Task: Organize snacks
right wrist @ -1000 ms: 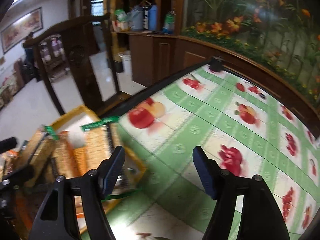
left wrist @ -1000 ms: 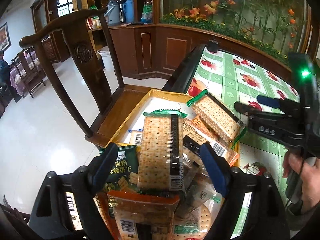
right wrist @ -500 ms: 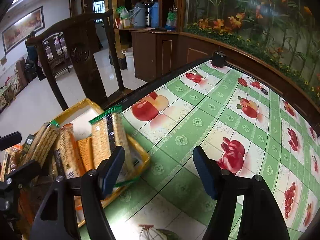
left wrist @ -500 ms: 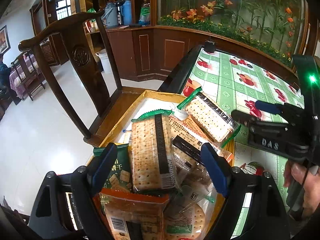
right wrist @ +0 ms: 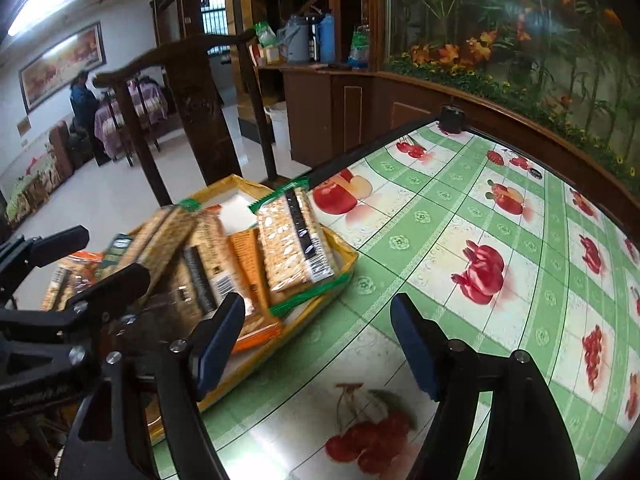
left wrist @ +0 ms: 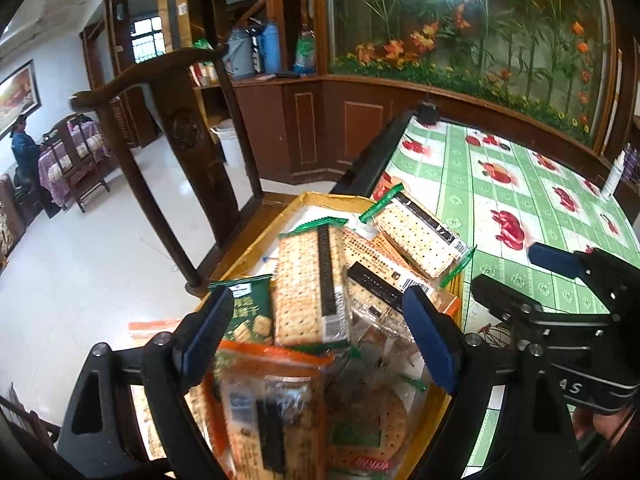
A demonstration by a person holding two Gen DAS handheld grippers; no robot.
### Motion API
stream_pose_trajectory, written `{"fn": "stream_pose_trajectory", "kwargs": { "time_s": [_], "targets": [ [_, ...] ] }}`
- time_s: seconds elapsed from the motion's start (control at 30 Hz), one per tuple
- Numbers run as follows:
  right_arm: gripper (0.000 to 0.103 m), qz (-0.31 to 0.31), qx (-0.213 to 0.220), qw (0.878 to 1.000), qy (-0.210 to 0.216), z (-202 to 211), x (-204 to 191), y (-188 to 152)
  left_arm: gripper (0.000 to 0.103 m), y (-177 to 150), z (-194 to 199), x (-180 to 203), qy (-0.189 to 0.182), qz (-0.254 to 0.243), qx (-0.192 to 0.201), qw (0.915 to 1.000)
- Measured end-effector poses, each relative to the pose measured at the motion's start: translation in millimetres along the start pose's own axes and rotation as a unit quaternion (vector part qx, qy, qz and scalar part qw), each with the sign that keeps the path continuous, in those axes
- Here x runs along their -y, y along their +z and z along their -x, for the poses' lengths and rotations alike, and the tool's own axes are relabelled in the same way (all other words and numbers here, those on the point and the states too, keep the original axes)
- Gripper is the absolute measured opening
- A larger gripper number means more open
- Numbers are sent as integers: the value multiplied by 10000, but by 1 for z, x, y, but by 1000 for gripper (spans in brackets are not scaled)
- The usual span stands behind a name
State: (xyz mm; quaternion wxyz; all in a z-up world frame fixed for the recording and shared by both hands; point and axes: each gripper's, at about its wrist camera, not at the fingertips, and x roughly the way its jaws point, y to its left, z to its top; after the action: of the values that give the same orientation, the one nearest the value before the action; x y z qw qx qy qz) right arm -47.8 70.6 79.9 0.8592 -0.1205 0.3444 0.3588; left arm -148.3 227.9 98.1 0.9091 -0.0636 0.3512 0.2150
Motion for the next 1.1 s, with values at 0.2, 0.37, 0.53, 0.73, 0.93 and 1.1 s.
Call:
{"fn": "stream_pose_trajectory", "kwargs": {
  "time_s": [0.2, 0.37, 0.53, 0.73, 0.93, 1.1],
  "targets": [
    [81, -145, 154, 9997, -147, 18, -6, -14, 95, -11, 26, -3, 160, 151, 414, 9989],
    [81, -192, 151, 9997, -36, 20, -18, -29, 97, -28, 43, -13, 383, 303, 698, 9964],
    [81, -177, 257, 9995, -4, 25, -33, -41, 98, -46, 45, -25, 506, 482, 640, 9955],
    [81, -21, 144, 9999, 59, 21, -48, -49, 98, -60, 48, -35, 679, 486, 625, 9945],
    [81, 19, 116, 9999, 94, 22, -54, -50, 98, -63, 47, -44, 597, 555, 574, 9950],
    [81, 54, 54, 9999, 77, 19, -54, -51, 100, -65, 49, -41, 795, 472, 695, 9933]
  ]
}}
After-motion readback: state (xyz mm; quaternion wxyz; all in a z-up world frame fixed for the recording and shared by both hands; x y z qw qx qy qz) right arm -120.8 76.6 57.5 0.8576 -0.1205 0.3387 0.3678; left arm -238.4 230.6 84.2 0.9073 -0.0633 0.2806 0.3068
